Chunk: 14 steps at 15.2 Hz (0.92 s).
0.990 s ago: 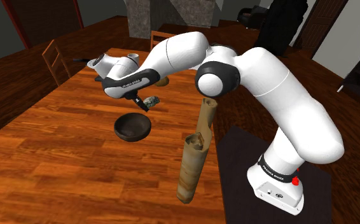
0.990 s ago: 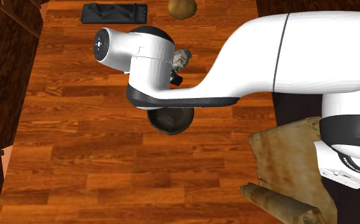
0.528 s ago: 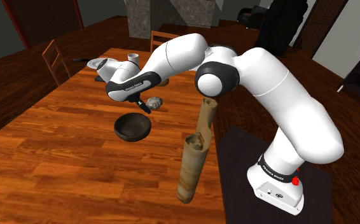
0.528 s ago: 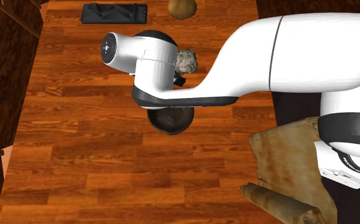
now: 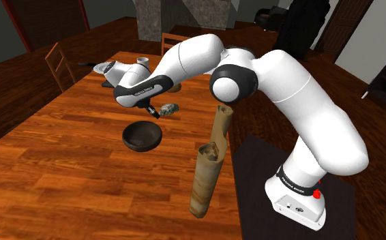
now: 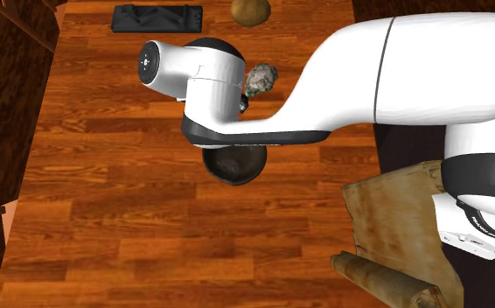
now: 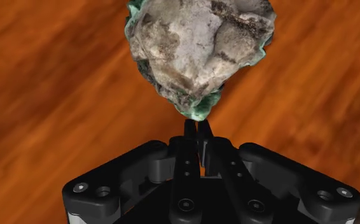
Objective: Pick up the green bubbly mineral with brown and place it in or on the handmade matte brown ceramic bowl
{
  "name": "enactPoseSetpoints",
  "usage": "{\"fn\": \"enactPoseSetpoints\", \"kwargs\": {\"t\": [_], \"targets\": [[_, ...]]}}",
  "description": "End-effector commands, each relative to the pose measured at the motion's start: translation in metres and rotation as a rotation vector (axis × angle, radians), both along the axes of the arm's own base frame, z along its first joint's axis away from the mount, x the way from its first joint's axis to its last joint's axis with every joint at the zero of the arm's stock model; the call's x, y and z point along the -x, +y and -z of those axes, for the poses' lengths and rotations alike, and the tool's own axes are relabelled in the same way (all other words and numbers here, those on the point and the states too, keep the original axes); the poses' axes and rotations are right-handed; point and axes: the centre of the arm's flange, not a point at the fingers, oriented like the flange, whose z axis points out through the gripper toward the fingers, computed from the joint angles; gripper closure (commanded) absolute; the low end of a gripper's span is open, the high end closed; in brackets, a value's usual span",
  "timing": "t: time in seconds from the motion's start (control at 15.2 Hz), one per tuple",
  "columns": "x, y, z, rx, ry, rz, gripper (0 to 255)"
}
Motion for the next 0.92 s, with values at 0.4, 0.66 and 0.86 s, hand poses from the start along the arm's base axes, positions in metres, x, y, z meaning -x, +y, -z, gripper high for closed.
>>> {"fn": "enactPoseSetpoints", "kwargs": {"t": [0.4,0.66,0.86], "targets": [[0.002,-0.026,-0.023,0.026,-0.178,0.318,0],[0.038,-0.065,-0.064,0.077,-0.535,0.953,0],[0.072,-0.072,-0.081,0.106,-0.736,1.311,0]]}}
